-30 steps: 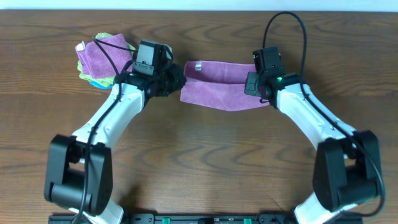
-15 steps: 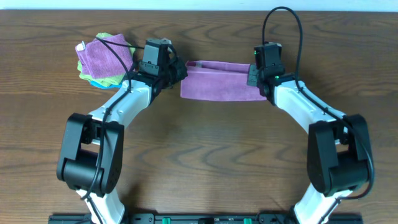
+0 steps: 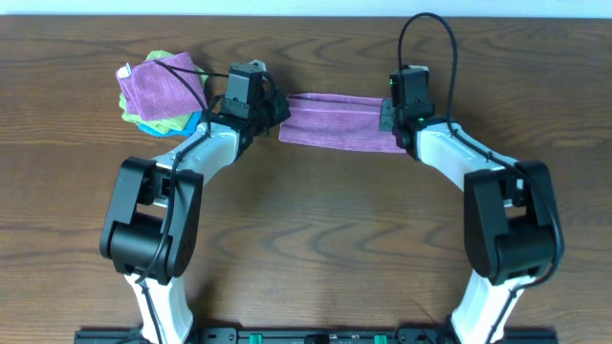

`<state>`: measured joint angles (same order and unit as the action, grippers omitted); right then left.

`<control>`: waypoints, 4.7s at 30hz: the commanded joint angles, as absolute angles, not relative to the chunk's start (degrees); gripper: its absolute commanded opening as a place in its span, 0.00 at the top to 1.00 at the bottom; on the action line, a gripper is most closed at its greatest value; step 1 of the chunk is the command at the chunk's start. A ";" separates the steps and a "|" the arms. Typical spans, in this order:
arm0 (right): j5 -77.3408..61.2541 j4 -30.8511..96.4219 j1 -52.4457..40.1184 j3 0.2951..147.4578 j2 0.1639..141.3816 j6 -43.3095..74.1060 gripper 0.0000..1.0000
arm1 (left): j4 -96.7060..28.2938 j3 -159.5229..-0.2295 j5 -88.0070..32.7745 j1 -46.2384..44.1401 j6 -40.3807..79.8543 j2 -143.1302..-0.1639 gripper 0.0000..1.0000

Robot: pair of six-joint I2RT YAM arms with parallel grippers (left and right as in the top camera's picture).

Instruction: Fold the cloth

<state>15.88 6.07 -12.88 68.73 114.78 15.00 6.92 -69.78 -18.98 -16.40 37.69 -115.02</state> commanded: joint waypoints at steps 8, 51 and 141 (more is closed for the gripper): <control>20.38 5.74 -11.99 68.79 115.68 14.06 0.62 | 8.01 -69.93 -14.59 -15.97 37.26 -116.55 0.54; -0.49 25.80 -1.72 68.62 106.17 40.49 0.14 | 6.24 -74.04 -14.55 -21.85 37.98 -122.87 0.94; -14.37 -6.15 -27.05 75.13 118.45 38.89 0.78 | -4.95 -74.11 -18.00 -14.11 34.26 -109.43 0.94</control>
